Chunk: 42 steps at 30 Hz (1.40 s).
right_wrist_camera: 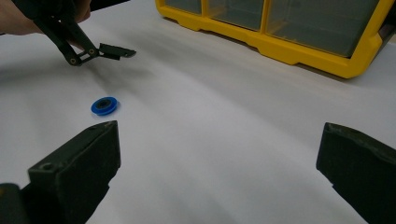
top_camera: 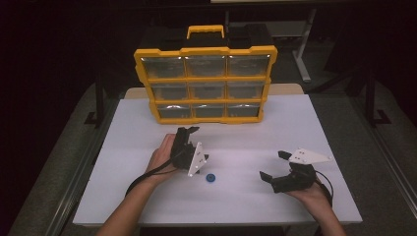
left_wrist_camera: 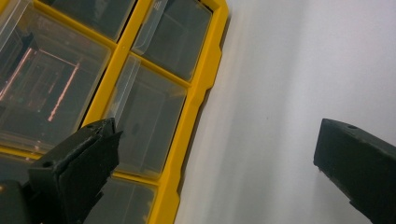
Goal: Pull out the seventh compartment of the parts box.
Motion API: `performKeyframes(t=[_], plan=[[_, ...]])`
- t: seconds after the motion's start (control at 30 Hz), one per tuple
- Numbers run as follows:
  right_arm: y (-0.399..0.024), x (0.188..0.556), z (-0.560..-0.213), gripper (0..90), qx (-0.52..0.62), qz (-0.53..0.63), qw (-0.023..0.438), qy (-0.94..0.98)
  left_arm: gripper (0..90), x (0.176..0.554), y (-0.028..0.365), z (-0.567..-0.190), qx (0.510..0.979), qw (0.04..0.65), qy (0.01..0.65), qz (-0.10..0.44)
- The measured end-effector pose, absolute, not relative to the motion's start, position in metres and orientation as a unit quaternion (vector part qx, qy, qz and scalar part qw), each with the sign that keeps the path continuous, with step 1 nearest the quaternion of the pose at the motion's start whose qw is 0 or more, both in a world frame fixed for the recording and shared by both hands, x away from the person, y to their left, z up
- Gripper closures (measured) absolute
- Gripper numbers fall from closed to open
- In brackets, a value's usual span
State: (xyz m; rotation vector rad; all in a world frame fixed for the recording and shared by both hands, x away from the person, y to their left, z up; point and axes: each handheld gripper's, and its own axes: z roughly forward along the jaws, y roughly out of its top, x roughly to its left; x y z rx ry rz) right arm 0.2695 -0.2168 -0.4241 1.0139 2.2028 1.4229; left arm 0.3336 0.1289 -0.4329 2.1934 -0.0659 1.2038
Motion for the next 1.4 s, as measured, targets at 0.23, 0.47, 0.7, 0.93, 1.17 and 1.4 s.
performKeyframes(t=[0.23, 0.47, 0.7, 0.93, 1.17, 1.4], plan=[[-0.2168, 0.2693, -0.4239, 0.0, 0.357, 0.5, 0.164, 0.772, 0.2, 0.3325, 0.1276, -0.4349, 0.831, 0.301, -0.037, 0.465], [-0.217, 0.2695, -0.4241, 0.0, 0.356, 0.499, 0.165, 0.773, 0.2, 0.3312, 0.1257, -0.4363, 0.829, 0.29, -0.049, 0.475], [-0.217, 0.2695, -0.4242, 0.0, 0.355, 0.498, 0.166, 0.773, 0.2, 0.3304, 0.1251, -0.4373, 0.827, 0.274, -0.061, 0.486], [-0.2169, 0.2696, -0.4243, 0.0, 0.355, 0.498, 0.165, 0.773, 0.2, 0.3302, 0.1248, -0.4382, 0.826, 0.271, -0.065, 0.49], [-0.2168, 0.2693, -0.4241, 0.0, 0.355, 0.498, 0.165, 0.773, 0.2, 0.3297, 0.1251, -0.4386, 0.825, 0.257, -0.073, 0.499], [-0.217, 0.2694, -0.4241, 0.0, 0.355, 0.498, 0.166, 0.773, 0.2, 0.3299, 0.1253, -0.4395, 0.822, 0.248, -0.079, 0.506]])
